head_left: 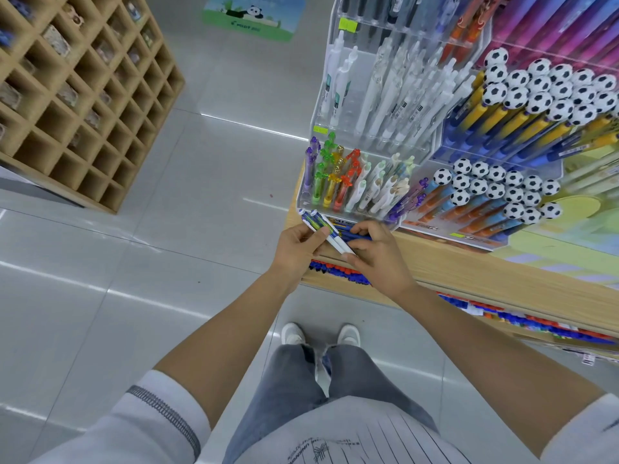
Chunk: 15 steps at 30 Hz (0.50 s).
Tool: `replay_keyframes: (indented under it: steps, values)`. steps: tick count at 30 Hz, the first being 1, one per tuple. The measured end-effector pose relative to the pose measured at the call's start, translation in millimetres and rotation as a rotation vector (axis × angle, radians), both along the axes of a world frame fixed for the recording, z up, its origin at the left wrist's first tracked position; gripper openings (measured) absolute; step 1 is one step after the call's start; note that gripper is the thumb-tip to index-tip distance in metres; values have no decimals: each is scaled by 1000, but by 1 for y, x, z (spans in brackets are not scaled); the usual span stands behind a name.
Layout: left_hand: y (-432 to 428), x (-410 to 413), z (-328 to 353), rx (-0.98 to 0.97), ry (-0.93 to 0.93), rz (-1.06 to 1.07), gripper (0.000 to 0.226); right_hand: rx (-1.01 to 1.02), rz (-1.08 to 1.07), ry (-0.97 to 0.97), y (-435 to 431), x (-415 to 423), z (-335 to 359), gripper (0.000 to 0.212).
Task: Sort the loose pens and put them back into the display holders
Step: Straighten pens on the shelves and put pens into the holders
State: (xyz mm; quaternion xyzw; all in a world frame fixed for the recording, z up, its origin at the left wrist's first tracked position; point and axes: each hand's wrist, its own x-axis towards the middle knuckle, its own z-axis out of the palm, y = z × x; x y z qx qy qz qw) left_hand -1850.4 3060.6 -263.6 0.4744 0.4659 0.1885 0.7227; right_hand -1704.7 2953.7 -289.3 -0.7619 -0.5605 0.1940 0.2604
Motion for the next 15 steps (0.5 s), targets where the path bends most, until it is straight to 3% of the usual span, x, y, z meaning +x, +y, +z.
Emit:
replay_keyframes:
  steps: [5, 9, 15]
  values:
    - [4, -9, 6, 25, -24, 34, 16, 0, -21, 41, -3, -4, 4, 39]
    - [13, -20, 0, 26, 13, -4, 14, 55, -23, 0, -10, -5, 0, 28]
    - [21, -29, -10, 62, 116, -74, 9, 60, -96, -115, 0, -14, 2, 35]
